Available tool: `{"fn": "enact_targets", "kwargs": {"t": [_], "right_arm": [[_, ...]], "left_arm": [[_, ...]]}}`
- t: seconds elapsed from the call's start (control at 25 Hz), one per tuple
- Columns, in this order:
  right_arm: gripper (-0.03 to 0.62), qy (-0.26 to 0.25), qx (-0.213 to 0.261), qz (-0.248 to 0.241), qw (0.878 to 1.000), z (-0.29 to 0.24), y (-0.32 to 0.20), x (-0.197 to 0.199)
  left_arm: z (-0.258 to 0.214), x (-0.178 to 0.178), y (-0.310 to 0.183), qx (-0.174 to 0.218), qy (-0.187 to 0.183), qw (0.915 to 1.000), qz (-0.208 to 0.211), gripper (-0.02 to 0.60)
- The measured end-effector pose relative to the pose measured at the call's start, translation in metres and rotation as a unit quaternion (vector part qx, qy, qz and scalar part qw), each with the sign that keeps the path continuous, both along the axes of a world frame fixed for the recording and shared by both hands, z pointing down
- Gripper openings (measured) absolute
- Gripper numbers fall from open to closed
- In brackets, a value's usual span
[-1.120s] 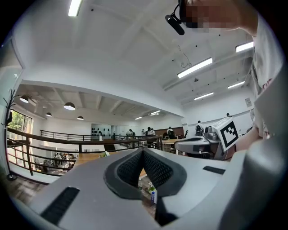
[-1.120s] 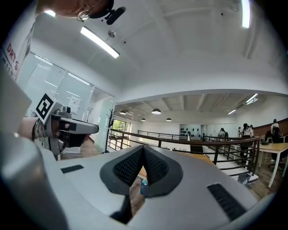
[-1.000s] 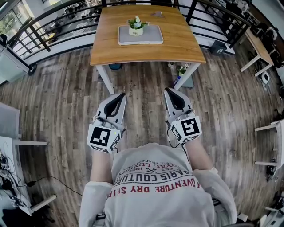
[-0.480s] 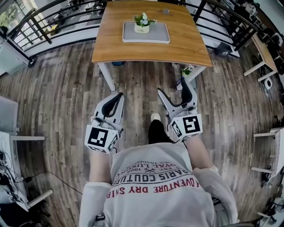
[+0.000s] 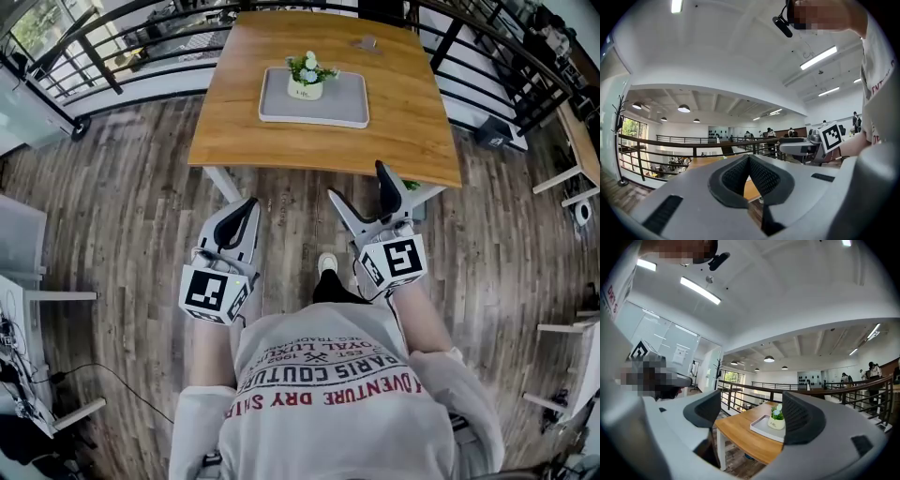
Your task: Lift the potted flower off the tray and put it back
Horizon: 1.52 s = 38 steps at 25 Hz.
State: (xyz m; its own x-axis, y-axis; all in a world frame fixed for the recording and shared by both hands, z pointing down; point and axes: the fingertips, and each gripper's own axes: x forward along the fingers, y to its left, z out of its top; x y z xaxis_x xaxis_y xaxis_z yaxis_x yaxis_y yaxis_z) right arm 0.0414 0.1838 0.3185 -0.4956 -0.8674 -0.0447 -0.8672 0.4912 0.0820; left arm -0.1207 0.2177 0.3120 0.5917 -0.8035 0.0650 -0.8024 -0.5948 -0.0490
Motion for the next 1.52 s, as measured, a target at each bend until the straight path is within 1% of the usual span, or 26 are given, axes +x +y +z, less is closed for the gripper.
{"fn": "enact_targets", "kwargs": {"t": [0.12,0.24,0.36,0.52,0.64,0.88,1.12,1.28,1.36,1.52], "right_arm": [[0.396,-0.003,-0.015,-0.015,1.0,0.004,-0.053,0.02],[0.397,0.013,-0.023,-0.044,0.999,0.002,-0.097,0.04],[0.397,0.025,-0.026,-0.068,0.997,0.0,-0.137,0.058],[0.402,0.027,-0.048,-0.085,0.995,0.014,-0.176,0.072],[0.402,0.032,-0.069,-0.096,0.992,0.03,-0.199,0.075],[0.405,0.05,-0.105,-0.114,0.987,0.058,-0.245,0.064],[0.434,0.1,-0.146,-0.129,0.976,0.084,-0.301,0.051],[0.442,0.136,-0.166,-0.147,0.966,0.109,-0.338,0.039],[0.443,0.153,-0.183,-0.161,0.958,0.126,-0.351,0.028],[0.443,0.165,-0.216,-0.184,0.944,0.153,-0.374,0.004]], "left_arm": [[0.001,0.018,-0.048,-0.001,0.0,0.9998,-0.018,0.012],[-0.001,0.042,-0.092,-0.003,0.002,0.9996,-0.028,0.012],[-0.003,0.064,-0.13,-0.004,-0.004,0.9994,-0.035,0.012],[0.006,0.083,-0.165,-0.016,-0.01,0.9989,-0.042,0.012],[0.016,0.09,-0.186,-0.03,-0.015,0.9986,-0.042,0.012],[0.029,0.085,-0.235,-0.044,-0.018,0.9981,-0.039,0.012],[0.036,0.083,-0.301,-0.054,-0.014,0.9983,-0.019,0.012],[0.043,0.08,-0.338,-0.066,-0.014,0.9977,-0.007,0.012],[0.052,0.073,-0.352,-0.076,-0.012,0.997,-0.003,0.012],[0.071,0.059,-0.376,-0.094,-0.017,0.9955,0.003,0.012]]}}
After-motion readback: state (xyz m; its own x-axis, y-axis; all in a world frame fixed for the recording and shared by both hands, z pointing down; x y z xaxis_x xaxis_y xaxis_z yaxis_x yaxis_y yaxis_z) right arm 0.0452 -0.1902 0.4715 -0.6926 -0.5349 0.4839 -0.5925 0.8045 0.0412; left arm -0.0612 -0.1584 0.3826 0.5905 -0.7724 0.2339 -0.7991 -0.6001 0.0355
